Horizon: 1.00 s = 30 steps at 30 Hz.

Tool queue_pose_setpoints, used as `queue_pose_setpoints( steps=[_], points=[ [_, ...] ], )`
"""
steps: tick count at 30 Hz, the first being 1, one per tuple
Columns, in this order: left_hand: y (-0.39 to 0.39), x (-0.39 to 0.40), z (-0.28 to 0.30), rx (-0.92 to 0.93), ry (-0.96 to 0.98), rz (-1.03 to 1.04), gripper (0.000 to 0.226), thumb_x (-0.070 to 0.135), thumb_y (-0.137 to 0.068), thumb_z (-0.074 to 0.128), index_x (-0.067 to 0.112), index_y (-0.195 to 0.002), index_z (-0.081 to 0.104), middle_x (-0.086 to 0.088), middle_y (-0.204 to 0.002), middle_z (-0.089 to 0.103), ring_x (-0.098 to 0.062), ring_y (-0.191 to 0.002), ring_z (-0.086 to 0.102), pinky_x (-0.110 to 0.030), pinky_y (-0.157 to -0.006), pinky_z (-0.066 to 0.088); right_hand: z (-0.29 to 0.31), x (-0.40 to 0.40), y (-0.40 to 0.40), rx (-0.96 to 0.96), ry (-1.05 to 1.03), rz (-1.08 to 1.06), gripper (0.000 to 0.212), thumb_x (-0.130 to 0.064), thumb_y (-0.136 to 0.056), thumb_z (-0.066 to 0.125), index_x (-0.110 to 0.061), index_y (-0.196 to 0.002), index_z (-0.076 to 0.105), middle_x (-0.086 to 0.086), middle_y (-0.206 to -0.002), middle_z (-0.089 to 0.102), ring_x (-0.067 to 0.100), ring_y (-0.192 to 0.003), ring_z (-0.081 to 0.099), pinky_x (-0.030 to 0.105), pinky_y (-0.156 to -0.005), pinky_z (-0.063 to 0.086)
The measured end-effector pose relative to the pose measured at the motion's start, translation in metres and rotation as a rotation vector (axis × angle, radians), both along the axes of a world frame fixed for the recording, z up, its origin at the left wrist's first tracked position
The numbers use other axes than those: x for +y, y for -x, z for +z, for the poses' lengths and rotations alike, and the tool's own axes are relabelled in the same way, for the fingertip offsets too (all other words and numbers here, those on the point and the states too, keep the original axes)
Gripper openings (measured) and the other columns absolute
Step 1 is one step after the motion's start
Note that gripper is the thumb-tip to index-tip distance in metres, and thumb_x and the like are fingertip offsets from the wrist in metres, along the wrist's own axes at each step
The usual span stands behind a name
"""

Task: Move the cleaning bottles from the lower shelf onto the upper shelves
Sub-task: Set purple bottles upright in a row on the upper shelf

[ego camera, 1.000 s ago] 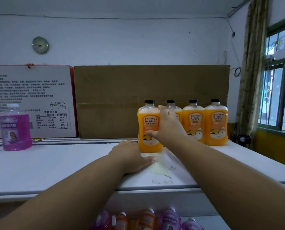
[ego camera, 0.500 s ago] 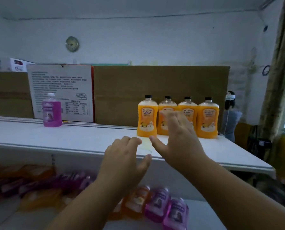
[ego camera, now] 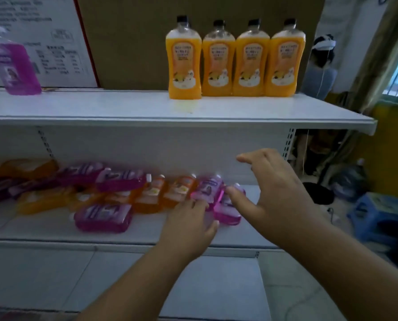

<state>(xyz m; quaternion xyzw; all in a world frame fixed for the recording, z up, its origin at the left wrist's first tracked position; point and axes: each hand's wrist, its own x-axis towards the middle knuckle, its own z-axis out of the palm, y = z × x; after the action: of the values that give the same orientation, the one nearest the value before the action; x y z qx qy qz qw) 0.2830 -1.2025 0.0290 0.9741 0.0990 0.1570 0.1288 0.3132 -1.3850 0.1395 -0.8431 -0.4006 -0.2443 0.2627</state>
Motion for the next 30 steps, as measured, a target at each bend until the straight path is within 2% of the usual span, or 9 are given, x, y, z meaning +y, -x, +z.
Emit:
queue_pose_setpoints(
  steps=[3, 6, 10, 18, 22, 24, 26, 28, 30],
  points=[
    [-0.040, 0.013, -0.021, 0.053, -0.008, -0.025, 0.041, 0.053, -0.095, 0.046, 0.026, -0.126, 0.050, -0.003, -0.125, 0.057, -0.021, -0.106, 0.054, -0.032, -0.080, 0.042, -0.017, 0.009, -0.017, 0.023, 0.013, -0.092, 0.049, -0.039, -0.084, 0.068, -0.016, -0.126, 0.057, 0.000, -0.113, 0.052, 0.007, -0.099, 0.043, 0.008, -0.082, 0.028],
    [-0.088, 0.027, -0.032, 0.047, 0.000, 0.020, 0.033, 0.040, -0.099, 0.045, 0.021, -0.126, 0.051, -0.009, -0.124, 0.059, -0.025, -0.104, 0.056, -0.037, -0.084, 0.049, -0.030, 0.020, -0.033, 0.069, 0.053, -0.180, 0.047, -0.039, -0.083, 0.067, -0.017, -0.124, 0.058, 0.001, -0.116, 0.053, 0.014, -0.103, 0.049, 0.021, -0.086, 0.033],
    [-0.147, 0.047, -0.035, 0.175, -0.088, 0.050, 0.037, 0.031, -0.096, 0.049, 0.012, -0.128, 0.053, -0.017, -0.129, 0.059, -0.034, -0.115, 0.055, -0.041, -0.093, 0.046, -0.045, 0.036, -0.049, 0.128, 0.072, -0.276, 0.046, -0.033, -0.081, 0.072, -0.015, -0.121, 0.060, 0.004, -0.118, 0.055, 0.020, -0.107, 0.050, 0.023, -0.087, 0.031],
    [-0.204, 0.052, -0.040, 0.382, -0.095, 0.073, 0.097, 0.056, -0.075, 0.074, -0.002, -0.142, 0.034, -0.024, -0.140, 0.048, -0.040, -0.128, 0.045, -0.046, -0.106, 0.036, -0.057, 0.043, -0.074, 0.161, 0.103, -0.341, 0.042, -0.032, -0.081, 0.071, -0.017, -0.118, 0.061, 0.002, -0.117, 0.054, 0.015, -0.105, 0.046, 0.015, -0.081, 0.023],
    [-0.210, 0.046, -0.045, 0.331, 0.076, 0.102, 0.109, 0.053, -0.064, 0.084, 0.007, -0.142, 0.023, -0.023, -0.134, 0.043, -0.040, -0.122, 0.048, -0.046, -0.096, 0.044, -0.068, 0.035, -0.087, 0.184, 0.097, -0.336, 0.043, -0.036, -0.082, 0.070, -0.019, -0.119, 0.059, -0.001, -0.117, 0.053, 0.011, -0.104, 0.043, 0.006, -0.077, 0.023],
    [-0.206, 0.044, -0.048, 0.274, 0.192, 0.143, 0.117, 0.051, -0.063, 0.085, 0.008, -0.147, 0.017, -0.024, -0.138, 0.040, -0.041, -0.123, 0.048, -0.045, -0.093, 0.046, -0.077, 0.029, -0.094, 0.213, 0.087, -0.322, 0.044, -0.038, -0.083, 0.069, -0.021, -0.121, 0.057, -0.003, -0.119, 0.050, 0.012, -0.102, 0.046, 0.008, -0.078, 0.026],
    [-0.193, 0.049, -0.046, 0.171, 0.419, 0.230, 0.110, 0.049, -0.063, 0.086, 0.007, -0.146, 0.026, -0.023, -0.140, 0.042, -0.040, -0.123, 0.050, -0.040, -0.086, 0.045, -0.086, 0.025, -0.101, 0.276, 0.055, -0.288, 0.045, -0.039, -0.083, 0.068, -0.023, -0.123, 0.055, -0.003, -0.120, 0.048, 0.016, -0.102, 0.051, 0.020, -0.079, 0.036],
    [-0.167, 0.054, -0.037, 0.040, 0.800, 0.284, 0.088, 0.041, -0.069, 0.083, 0.006, -0.138, 0.041, -0.019, -0.132, 0.055, -0.035, -0.112, 0.059, -0.032, -0.075, 0.042, -0.096, 0.022, -0.109, 0.317, 0.020, -0.254, 0.043, -0.037, -0.083, 0.069, -0.022, -0.122, 0.056, -0.001, -0.119, 0.050, 0.019, -0.100, 0.055, 0.026, -0.079, 0.040],
    [-0.125, 0.048, -0.024, -0.051, 1.376, 0.220, 0.062, 0.023, -0.080, 0.074, 0.003, -0.133, 0.050, -0.015, -0.106, 0.070, -0.026, -0.083, 0.068, -0.029, -0.061, 0.047, -0.107, 0.021, -0.119, 0.381, 0.022, -0.232, 0.041, -0.039, -0.085, 0.067, -0.022, -0.120, 0.055, 0.001, -0.116, 0.052, 0.022, -0.101, 0.056, 0.027, -0.079, 0.041]
  ],
)
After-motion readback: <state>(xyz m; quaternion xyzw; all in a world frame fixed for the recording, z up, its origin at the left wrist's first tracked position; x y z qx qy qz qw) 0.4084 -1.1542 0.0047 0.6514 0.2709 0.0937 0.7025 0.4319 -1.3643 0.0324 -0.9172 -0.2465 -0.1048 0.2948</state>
